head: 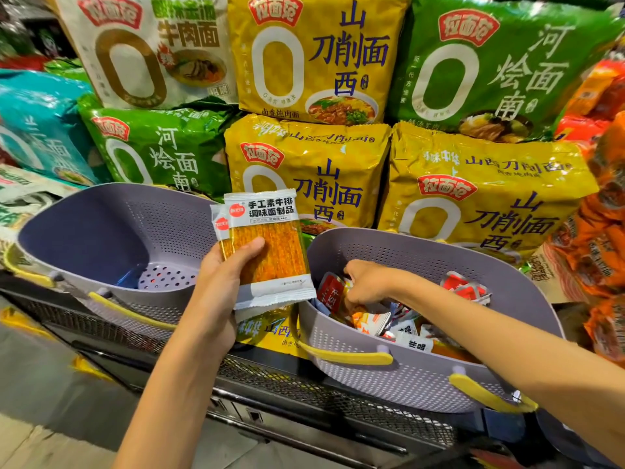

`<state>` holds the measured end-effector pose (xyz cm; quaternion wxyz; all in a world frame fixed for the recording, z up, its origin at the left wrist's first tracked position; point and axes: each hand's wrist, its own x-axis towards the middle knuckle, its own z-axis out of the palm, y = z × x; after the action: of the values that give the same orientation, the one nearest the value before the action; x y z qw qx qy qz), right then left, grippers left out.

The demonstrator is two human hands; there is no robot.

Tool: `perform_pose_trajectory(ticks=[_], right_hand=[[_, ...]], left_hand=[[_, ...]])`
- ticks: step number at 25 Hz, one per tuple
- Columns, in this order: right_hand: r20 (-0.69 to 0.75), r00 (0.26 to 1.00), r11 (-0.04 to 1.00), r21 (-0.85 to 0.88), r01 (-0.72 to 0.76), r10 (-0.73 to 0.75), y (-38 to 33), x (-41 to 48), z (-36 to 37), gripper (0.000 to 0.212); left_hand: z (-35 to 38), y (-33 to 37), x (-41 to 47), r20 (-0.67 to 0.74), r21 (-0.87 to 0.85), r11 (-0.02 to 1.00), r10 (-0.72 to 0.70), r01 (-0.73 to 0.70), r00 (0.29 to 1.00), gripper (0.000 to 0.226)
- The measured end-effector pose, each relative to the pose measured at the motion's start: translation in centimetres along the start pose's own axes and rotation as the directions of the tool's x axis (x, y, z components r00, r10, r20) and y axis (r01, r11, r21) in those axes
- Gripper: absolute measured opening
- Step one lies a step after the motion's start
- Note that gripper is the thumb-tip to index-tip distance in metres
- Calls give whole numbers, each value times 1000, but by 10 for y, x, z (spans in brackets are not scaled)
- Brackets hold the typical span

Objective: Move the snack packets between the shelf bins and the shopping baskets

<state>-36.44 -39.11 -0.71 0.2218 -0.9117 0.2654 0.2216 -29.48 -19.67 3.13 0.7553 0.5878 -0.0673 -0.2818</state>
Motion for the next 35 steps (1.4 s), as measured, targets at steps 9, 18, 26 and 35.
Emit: perform_pose_trajectory(ticks=[9,18,26,35], right_hand=[[-65,997,994,104,43,-36,12,-19,-9,32],[264,965,990,138,-37,0,27,4,-28,9],[290,957,1000,23,0,-7,8,3,-17,22],[231,973,977,197,-78,31,24,0,-19,52]], left_hand=[[-5,-3,-4,17,-19,1000,3,-2,1000,29],[-5,0,-3,21,-35,999,6,-5,1000,27],[2,0,-1,34,-28,999,30,-29,999,16],[2,-1,-2,48,-36,998,56,-54,997,15]])
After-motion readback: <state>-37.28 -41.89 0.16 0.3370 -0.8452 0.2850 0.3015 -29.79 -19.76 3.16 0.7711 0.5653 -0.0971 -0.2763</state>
